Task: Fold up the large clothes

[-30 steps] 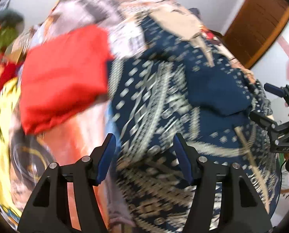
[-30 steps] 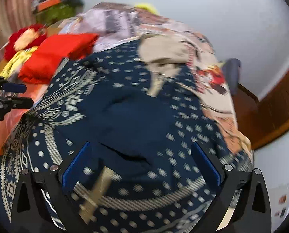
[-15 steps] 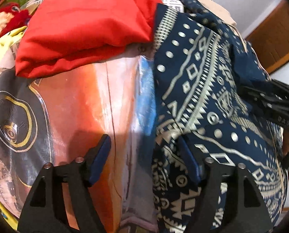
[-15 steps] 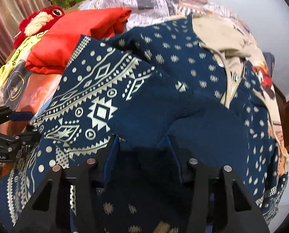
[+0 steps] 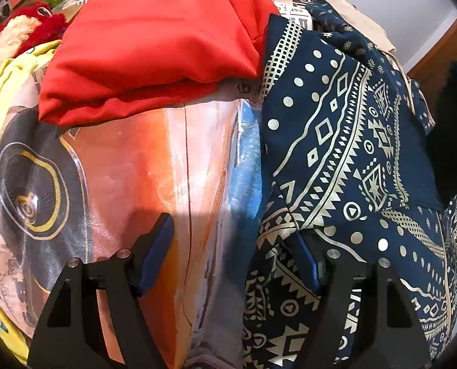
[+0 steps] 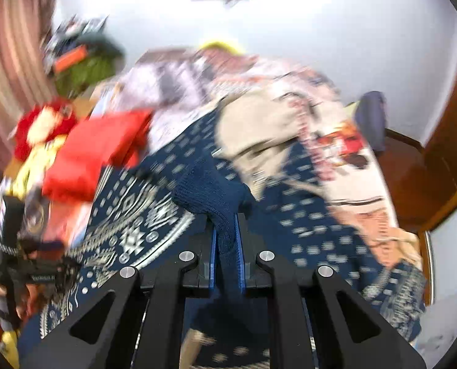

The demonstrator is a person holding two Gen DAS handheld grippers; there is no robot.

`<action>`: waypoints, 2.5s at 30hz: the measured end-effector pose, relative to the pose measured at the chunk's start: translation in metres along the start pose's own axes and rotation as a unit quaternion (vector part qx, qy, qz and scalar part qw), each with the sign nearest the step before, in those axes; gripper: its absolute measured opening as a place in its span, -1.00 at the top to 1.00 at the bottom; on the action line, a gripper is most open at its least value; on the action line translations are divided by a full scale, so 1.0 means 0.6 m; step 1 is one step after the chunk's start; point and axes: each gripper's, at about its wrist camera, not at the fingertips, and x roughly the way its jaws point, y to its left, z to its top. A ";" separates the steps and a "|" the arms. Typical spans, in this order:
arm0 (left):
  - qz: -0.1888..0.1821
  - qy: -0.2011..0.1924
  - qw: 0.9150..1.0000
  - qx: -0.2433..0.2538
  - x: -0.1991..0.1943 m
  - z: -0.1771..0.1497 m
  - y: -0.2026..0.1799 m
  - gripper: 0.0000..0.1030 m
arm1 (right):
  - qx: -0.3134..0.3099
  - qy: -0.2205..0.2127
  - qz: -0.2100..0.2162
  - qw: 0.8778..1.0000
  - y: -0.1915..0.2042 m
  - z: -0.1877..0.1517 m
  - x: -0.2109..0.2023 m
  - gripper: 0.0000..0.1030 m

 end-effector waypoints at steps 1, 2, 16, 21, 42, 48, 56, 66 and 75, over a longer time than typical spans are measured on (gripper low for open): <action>0.008 -0.004 1.000 0.001 -0.002 -0.001 -0.002 -0.41 | 0.020 -0.009 -0.002 1.000 -0.023 -0.001 -0.016 0.82; 0.015 -0.008 1.000 0.002 -0.005 -0.002 -0.002 -0.41 | 0.040 -0.016 -0.005 0.999 -0.048 -0.002 -0.030 0.82; 0.040 -0.031 0.998 -0.046 -0.024 -0.007 0.013 -0.41 | 0.159 0.041 -0.026 0.986 -0.198 -0.124 -0.046 0.82; 0.056 -0.025 0.998 -0.024 -0.022 -0.007 0.001 -0.41 | 0.178 0.089 -0.034 0.979 -0.220 -0.171 -0.028 0.81; 0.022 -0.121 0.990 0.066 -0.197 0.011 -0.115 -0.41 | 0.167 0.039 -0.089 0.981 -0.262 -0.174 -0.147 0.04; -0.020 -0.133 0.986 0.100 -0.208 0.043 -0.200 -0.49 | 0.209 0.013 -0.108 0.972 -0.327 -0.188 -0.183 -0.11; -0.035 -0.100 0.982 0.154 -0.141 0.051 -0.311 -0.50 | 0.311 0.060 -0.091 0.944 -0.426 -0.278 -0.143 -0.12; -0.033 -0.046 0.980 0.188 -0.050 0.045 -0.373 -0.50 | 0.452 0.070 0.009 0.889 -0.499 -0.330 -0.066 -0.12; -0.012 -0.018 0.981 0.195 0.005 0.030 -0.378 -0.50 | 0.517 0.048 0.001 0.855 -0.559 -0.331 -0.012 -0.12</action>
